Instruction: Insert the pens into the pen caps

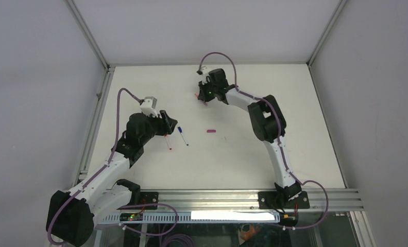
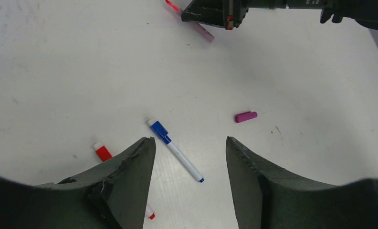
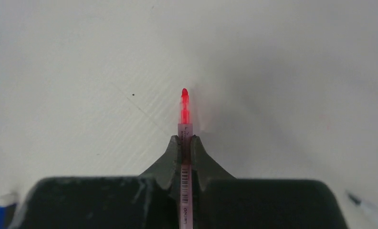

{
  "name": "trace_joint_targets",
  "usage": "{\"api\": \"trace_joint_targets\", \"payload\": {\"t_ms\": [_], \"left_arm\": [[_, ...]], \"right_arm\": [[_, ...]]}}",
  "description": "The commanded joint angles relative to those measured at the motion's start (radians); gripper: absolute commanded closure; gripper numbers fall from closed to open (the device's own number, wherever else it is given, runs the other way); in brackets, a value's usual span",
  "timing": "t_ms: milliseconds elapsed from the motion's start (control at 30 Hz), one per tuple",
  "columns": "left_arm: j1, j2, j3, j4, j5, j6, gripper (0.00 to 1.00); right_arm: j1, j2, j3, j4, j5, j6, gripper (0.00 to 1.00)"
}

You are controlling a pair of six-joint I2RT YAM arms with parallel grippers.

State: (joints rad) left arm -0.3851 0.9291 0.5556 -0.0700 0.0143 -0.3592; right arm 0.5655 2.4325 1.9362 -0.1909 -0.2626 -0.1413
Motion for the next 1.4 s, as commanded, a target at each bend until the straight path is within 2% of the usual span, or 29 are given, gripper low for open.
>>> {"api": "trace_joint_targets", "payload": {"t_ms": [0, 100, 233, 367, 533, 1167, 1333, 1367], "left_arm": [[0.000, 0.000, -0.116, 0.390, 0.120, -0.011, 0.41], [-0.001, 0.077, -0.141, 0.564, 0.170, -0.008, 0.40], [-0.001, 0.194, -0.140, 0.746, 0.237, -0.056, 0.40], [-0.003, 0.273, -0.159, 0.913, 0.259, -0.097, 0.40], [-0.003, 0.350, -0.157, 1.060, 0.281, -0.134, 0.40], [-0.003, 0.428, -0.174, 1.161, 0.194, -0.155, 0.40], [-0.003, 0.425, -0.178, 1.179, 0.184, -0.155, 0.44], [-0.003, 0.425, -0.178, 1.180, 0.182, -0.154, 0.51]], "right_arm": [[-0.057, -0.315, -0.310, 0.462, -0.099, 0.537, 1.00], [-0.056, -0.390, -0.460, 0.689, -0.176, 0.773, 1.00], [-0.039, -0.417, -0.556, 0.849, -0.204, 0.930, 1.00], [-0.016, -0.449, -0.626, 0.937, -0.216, 0.996, 1.00], [0.016, -0.498, -0.672, 0.972, -0.225, 1.002, 1.00], [0.091, -0.538, -0.714, 0.995, -0.254, 0.970, 1.00], [0.103, -0.543, -0.731, 0.996, -0.250, 0.962, 1.00], [0.106, -0.544, -0.735, 0.996, -0.250, 0.962, 1.00]]}}
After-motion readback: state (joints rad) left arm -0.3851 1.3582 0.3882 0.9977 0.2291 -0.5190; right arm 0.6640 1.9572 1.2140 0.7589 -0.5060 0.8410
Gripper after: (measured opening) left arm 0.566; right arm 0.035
